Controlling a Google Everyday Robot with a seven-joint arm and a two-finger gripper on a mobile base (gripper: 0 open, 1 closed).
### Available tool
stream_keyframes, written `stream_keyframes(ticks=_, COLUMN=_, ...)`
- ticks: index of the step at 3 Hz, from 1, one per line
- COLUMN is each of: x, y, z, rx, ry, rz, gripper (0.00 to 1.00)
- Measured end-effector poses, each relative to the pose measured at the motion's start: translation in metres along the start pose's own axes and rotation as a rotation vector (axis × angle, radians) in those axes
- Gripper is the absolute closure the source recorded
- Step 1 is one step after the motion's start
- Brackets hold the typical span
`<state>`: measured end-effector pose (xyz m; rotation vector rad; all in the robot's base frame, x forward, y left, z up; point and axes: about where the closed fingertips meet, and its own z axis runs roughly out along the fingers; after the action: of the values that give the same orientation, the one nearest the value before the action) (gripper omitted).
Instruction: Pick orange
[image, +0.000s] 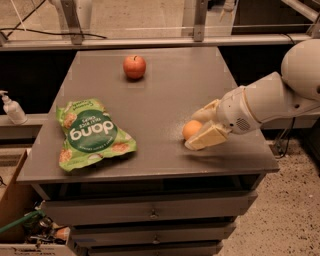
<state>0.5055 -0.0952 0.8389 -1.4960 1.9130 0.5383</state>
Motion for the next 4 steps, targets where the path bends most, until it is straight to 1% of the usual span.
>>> stream_keyframes(ticks=2, x=-0.003, y=0.002, z=0.001, rx=-0.003, ry=0.001, rz=-0.007, gripper=0.87)
stream_keyframes(ticks=3, x=-0.005, y=0.003, z=0.001, rx=-0.004, ry=0.002, rz=-0.01, gripper=1.0)
stream_keyframes(ticks=4, x=-0.017, y=0.003, z=0.001, rx=-0.008, ry=0.007, rz=-0.034, gripper=1.0)
